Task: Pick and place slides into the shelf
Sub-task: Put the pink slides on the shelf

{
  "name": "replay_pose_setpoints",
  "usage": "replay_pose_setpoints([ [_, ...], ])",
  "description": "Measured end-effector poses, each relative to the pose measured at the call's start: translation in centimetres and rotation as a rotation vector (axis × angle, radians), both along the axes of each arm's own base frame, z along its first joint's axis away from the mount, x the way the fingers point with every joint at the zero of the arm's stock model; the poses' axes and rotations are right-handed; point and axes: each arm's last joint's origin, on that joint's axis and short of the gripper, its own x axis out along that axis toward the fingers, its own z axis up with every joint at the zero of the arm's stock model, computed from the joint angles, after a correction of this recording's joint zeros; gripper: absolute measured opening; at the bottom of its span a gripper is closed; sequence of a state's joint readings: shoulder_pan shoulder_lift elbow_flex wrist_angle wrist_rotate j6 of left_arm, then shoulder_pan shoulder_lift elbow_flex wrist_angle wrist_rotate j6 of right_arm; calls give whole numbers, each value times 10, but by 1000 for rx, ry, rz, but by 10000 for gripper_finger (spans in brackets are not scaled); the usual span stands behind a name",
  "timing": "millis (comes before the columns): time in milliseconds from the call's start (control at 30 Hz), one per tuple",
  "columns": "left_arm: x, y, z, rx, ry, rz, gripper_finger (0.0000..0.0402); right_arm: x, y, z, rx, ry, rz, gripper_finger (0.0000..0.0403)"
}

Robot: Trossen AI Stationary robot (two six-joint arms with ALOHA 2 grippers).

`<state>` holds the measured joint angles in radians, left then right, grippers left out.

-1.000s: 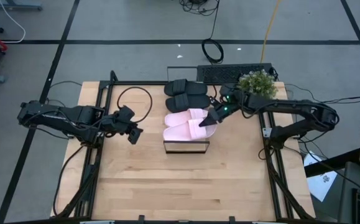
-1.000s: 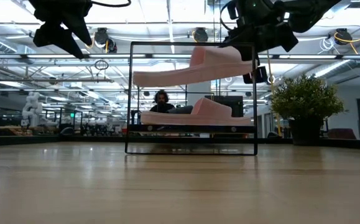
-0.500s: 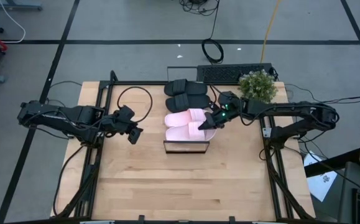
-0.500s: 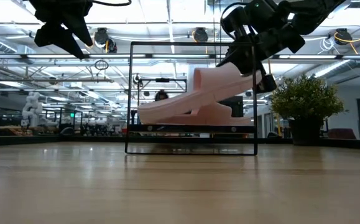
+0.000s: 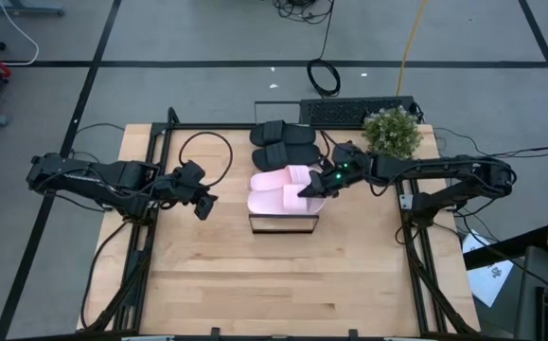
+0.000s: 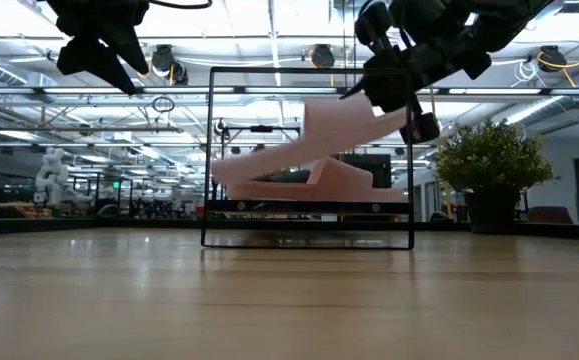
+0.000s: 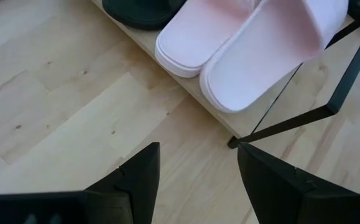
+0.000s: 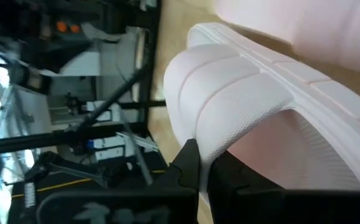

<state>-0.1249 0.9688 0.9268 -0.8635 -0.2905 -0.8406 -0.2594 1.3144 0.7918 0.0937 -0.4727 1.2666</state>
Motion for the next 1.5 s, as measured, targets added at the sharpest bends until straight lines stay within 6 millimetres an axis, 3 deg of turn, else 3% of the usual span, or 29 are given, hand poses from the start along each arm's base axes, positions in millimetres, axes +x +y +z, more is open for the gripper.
replay_pose_setpoints([
  [533, 0, 1, 0, 19, 4, -5, 209, 2, 10, -1, 13, 7, 3, 0],
  [1133, 0, 8, 0, 21, 7, 21, 209, -16, 27, -43, 135, -26, -94, 0],
  [1500, 0, 8, 0, 20, 8, 21, 209, -18, 27, -47, 108, -7, -76, 9],
])
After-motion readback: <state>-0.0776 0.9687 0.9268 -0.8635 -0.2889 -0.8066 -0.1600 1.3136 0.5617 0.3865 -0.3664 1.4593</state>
